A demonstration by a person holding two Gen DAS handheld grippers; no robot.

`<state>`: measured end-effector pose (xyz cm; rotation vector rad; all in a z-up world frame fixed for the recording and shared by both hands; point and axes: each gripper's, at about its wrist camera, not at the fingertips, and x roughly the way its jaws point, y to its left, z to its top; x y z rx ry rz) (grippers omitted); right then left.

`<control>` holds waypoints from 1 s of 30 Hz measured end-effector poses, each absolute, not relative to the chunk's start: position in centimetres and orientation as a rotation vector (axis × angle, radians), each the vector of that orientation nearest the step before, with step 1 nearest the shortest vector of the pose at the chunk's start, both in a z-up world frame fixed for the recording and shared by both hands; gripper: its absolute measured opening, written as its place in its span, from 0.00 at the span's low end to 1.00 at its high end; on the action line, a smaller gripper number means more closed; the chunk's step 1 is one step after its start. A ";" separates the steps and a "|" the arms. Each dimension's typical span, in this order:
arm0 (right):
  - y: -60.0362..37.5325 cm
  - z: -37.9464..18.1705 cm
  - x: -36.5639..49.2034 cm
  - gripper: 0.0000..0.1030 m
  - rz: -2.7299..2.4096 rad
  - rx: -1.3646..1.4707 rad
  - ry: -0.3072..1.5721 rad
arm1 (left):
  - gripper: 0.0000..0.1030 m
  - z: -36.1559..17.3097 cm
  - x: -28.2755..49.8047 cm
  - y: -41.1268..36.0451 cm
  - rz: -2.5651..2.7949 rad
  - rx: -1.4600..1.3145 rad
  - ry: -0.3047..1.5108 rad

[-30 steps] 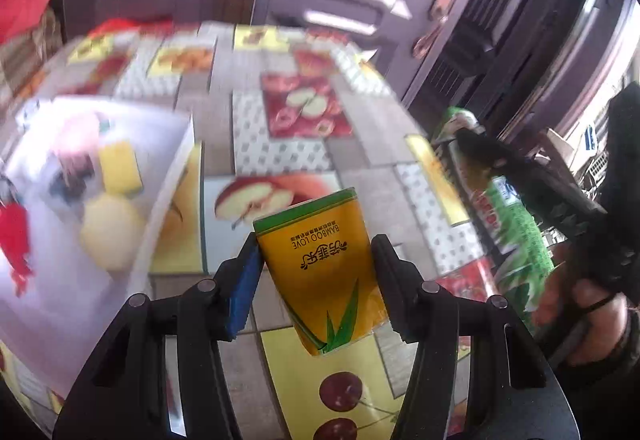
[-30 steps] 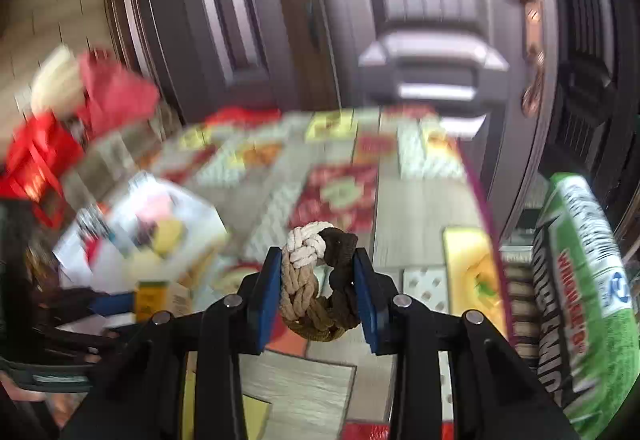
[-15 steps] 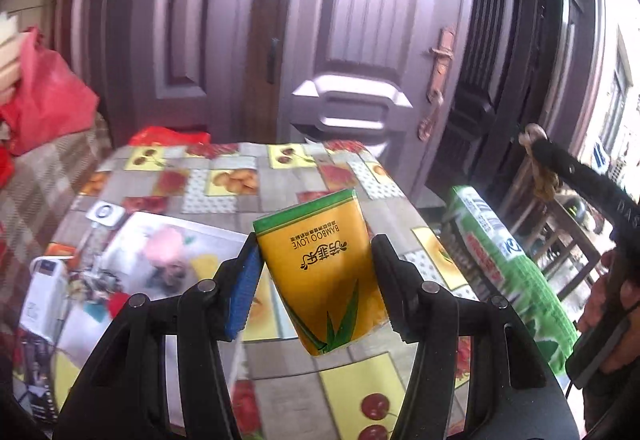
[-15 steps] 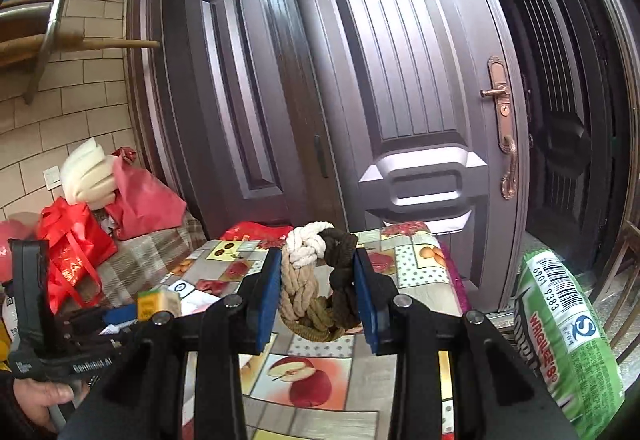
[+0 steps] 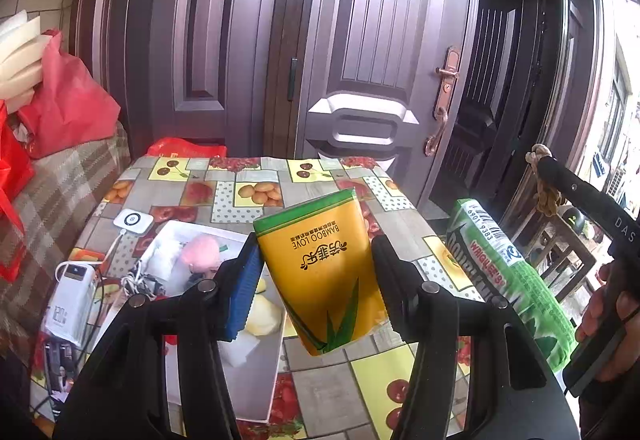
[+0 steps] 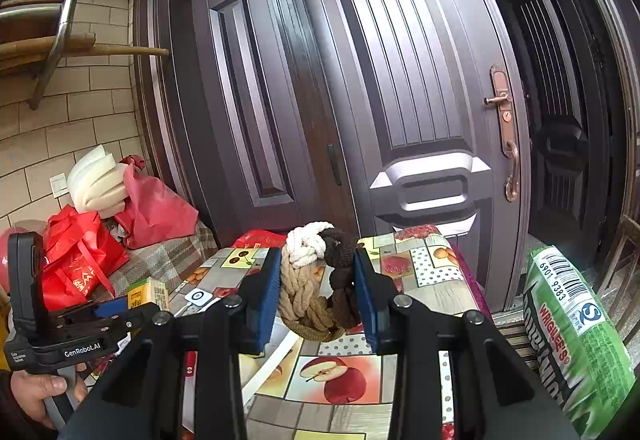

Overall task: Organize soft objects
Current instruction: 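Carry the yellow tissue pack and rope toy over the white tray with both grippers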

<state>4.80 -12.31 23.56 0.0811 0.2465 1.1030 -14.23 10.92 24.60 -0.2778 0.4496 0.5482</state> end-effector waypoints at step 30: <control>-8.3 25.3 -2.0 0.36 1.173 0.057 0.192 | 0.53 26.3 -22.2 13.8 0.587 -0.275 0.380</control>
